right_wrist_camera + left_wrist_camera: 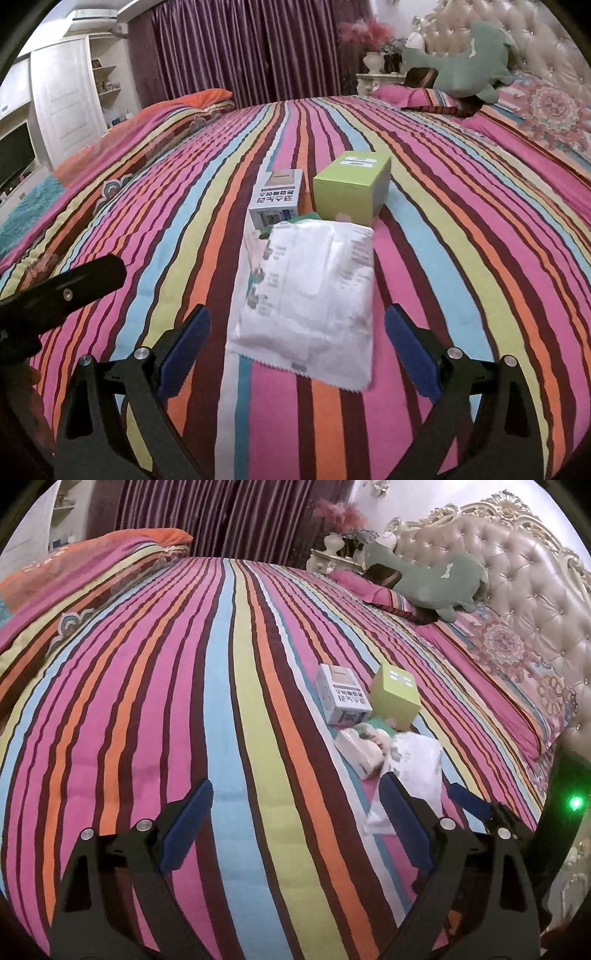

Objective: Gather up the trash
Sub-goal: 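Grasp the green-and-pink tissue pack with the left tool while the right tool grasps the white plastic bag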

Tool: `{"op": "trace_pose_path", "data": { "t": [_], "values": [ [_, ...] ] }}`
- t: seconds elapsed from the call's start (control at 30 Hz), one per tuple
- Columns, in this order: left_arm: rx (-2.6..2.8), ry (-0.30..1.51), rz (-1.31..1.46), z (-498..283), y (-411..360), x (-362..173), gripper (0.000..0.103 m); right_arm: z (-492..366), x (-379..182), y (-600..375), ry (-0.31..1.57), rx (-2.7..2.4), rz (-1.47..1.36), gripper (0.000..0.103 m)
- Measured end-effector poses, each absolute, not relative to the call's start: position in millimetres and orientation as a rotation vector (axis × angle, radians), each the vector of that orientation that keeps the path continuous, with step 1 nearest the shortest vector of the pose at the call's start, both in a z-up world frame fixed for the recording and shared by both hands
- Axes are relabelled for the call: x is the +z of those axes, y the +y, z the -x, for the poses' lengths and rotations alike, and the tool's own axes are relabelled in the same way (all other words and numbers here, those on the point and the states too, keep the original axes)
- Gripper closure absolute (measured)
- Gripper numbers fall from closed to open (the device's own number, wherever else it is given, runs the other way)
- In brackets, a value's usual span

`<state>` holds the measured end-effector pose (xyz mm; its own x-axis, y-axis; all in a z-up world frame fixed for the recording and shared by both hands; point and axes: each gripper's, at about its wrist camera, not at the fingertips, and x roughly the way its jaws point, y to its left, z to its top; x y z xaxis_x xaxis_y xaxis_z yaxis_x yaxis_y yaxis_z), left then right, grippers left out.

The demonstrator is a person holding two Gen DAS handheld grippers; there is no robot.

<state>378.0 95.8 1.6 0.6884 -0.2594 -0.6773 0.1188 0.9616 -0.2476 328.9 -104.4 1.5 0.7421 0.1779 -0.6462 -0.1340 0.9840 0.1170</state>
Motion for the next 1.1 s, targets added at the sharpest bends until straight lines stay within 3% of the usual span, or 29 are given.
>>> {"op": "trace_pose_path", "data": {
  "t": [0.47, 0.93, 1.1],
  "values": [
    [-0.295, 0.804, 0.144, -421, 79, 1, 0.014, -372, -8, -113, 0.807, 0.134, -0.004, 0.012],
    [-0.474, 0.860, -0.129, -452, 9, -20, 0.014, -386, -12, -174, 0.783, 0.189, 0.139, 0.012],
    [-0.491, 0.904, -0.177, -470, -11, -36, 0.014, -392, -15, -191, 0.806, 0.193, 0.036, 0.012]
  ]
}}
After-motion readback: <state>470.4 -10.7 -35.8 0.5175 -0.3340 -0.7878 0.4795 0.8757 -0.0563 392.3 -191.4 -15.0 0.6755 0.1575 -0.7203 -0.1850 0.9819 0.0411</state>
